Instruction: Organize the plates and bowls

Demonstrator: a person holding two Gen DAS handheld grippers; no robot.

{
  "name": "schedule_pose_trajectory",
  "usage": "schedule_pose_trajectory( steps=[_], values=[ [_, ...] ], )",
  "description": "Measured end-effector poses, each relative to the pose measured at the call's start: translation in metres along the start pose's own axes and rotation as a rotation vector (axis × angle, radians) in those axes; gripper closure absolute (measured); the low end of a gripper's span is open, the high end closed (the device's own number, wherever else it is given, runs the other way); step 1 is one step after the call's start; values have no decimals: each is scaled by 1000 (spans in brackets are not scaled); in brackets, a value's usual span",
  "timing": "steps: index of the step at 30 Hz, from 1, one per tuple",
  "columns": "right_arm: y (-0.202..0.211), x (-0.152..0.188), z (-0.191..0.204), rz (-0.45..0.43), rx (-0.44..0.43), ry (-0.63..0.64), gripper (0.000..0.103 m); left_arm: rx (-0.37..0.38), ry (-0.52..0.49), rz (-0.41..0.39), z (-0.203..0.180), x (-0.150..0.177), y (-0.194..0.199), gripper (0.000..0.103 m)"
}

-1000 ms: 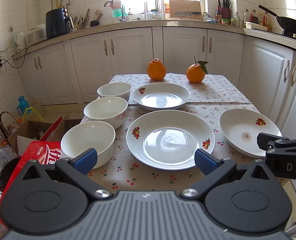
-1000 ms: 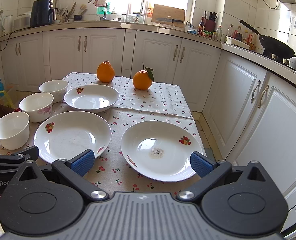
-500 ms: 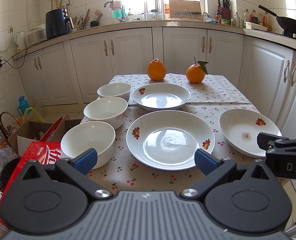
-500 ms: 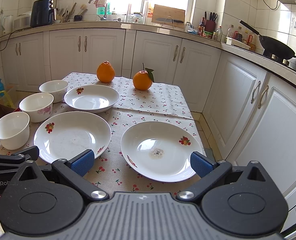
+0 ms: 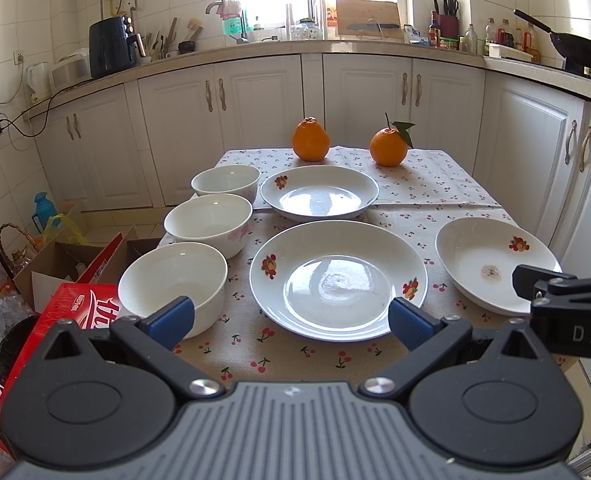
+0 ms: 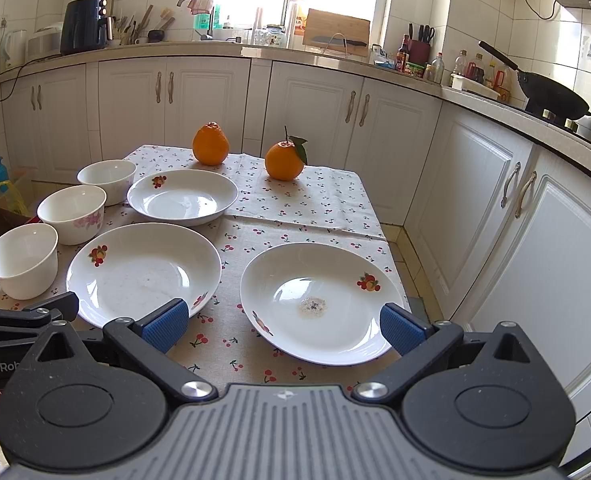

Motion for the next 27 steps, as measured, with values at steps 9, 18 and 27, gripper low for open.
schedule_pose_trajectory(
  steps=[9,18,27],
  values=[
    [-6,-2,-3,-5,-3,13,0,21,-26,-1,-2,-2,-7,1],
    [-20,-11,-14,-53,-55,57,0,96,-105,-42,-11,-26,-19,1],
    [-50,-2,-48,-67,-79,101,0,223,-162,-15,-22,-45,-45,1]
  ],
)
Point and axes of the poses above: each gripper's, at about its wrist camera, not at the fingertips, and y roughly against the way its jaws point, z to its left, x to its underside, the point moved 8 cm from there along -y, roughly the way its jaws point, and after that the axes turned 13 degrees about x, right-handed, at the moved point
